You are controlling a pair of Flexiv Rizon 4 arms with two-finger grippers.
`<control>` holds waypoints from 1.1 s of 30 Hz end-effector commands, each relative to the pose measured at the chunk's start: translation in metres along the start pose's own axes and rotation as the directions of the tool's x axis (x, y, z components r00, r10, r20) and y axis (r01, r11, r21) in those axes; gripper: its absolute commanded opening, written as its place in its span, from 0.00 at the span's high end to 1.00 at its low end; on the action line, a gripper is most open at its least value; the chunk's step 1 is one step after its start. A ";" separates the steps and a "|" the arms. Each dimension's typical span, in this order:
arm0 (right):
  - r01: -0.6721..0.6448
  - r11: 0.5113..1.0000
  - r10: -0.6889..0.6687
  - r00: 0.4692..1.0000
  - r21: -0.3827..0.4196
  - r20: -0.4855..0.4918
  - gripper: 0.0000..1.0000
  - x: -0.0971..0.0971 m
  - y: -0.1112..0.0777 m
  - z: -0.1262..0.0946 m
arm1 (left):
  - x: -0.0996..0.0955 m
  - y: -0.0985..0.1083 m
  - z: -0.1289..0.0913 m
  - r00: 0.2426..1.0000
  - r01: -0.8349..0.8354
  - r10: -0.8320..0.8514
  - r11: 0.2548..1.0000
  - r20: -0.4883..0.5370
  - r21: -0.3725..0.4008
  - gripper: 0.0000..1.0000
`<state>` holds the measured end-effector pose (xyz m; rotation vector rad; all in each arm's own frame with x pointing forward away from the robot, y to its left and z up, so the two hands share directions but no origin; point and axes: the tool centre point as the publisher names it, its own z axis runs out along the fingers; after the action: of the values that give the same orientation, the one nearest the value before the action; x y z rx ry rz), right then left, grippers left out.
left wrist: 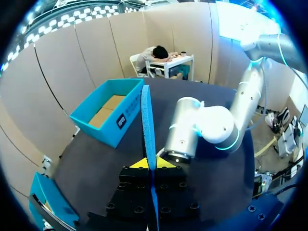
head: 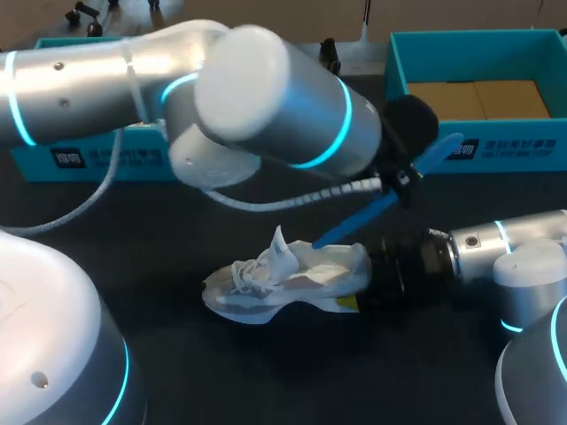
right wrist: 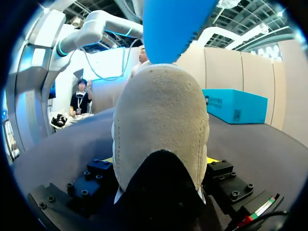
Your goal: Take the shoe out of the shoebox, open the shoe tongue, remove and reinsert the insole, then place the shoe into the shoebox
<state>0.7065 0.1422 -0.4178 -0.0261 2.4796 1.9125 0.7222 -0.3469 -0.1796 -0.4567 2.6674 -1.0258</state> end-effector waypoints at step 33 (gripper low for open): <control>-0.001 1.000 0.001 1.000 0.005 0.001 1.00 0.001 0.001 0.001 | 0.008 -0.044 -0.097 0.933 0.215 -0.150 0.961 -0.328 0.174 1.00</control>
<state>0.7065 0.1423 -0.4178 -0.0261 2.4797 1.9125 0.6926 -0.3445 -0.0911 -0.5726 2.7517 -1.5002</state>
